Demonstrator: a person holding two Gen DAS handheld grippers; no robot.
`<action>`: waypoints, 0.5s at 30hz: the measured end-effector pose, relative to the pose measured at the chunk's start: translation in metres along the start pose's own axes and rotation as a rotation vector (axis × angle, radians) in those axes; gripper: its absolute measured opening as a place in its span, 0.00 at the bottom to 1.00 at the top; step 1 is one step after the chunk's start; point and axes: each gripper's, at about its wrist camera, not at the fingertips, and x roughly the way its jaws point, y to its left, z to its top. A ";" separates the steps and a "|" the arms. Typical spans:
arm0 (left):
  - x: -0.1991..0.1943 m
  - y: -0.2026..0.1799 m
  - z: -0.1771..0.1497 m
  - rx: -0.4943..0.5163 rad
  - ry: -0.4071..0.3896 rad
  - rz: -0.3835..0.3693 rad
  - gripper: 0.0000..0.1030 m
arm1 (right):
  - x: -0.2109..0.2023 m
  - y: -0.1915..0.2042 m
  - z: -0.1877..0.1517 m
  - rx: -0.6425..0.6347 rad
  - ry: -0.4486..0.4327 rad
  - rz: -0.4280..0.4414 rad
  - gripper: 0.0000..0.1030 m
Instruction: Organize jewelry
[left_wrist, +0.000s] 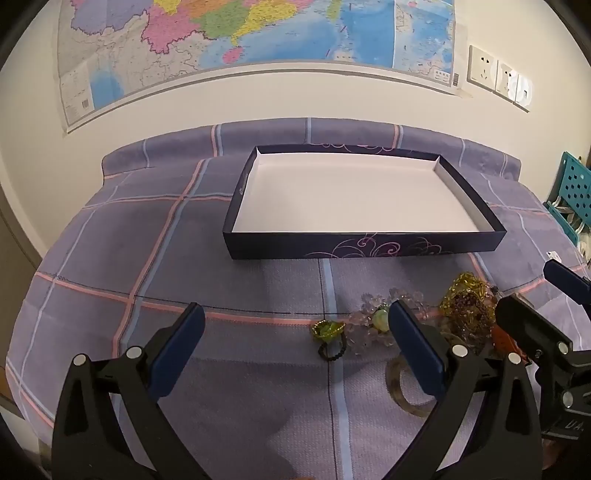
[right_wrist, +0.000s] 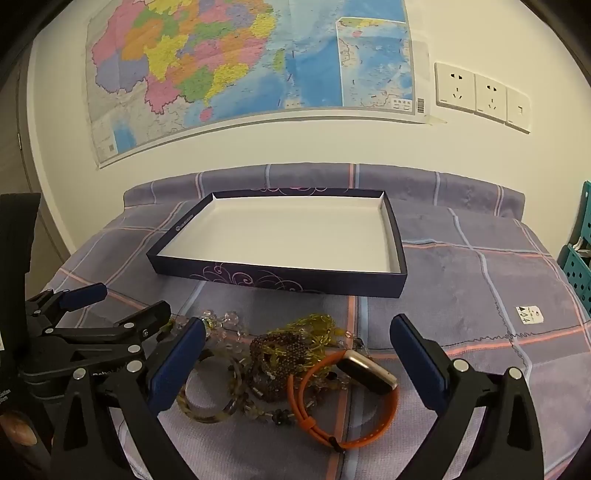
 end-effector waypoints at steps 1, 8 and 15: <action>0.000 0.000 0.000 0.000 0.000 -0.001 0.95 | 0.000 0.000 0.000 0.002 0.000 0.001 0.94; 0.000 -0.002 -0.001 0.003 -0.005 -0.002 0.95 | -0.001 -0.001 0.000 0.007 -0.004 0.005 0.94; 0.000 -0.002 -0.002 0.005 -0.006 -0.004 0.95 | -0.002 -0.002 0.000 0.013 -0.006 0.006 0.94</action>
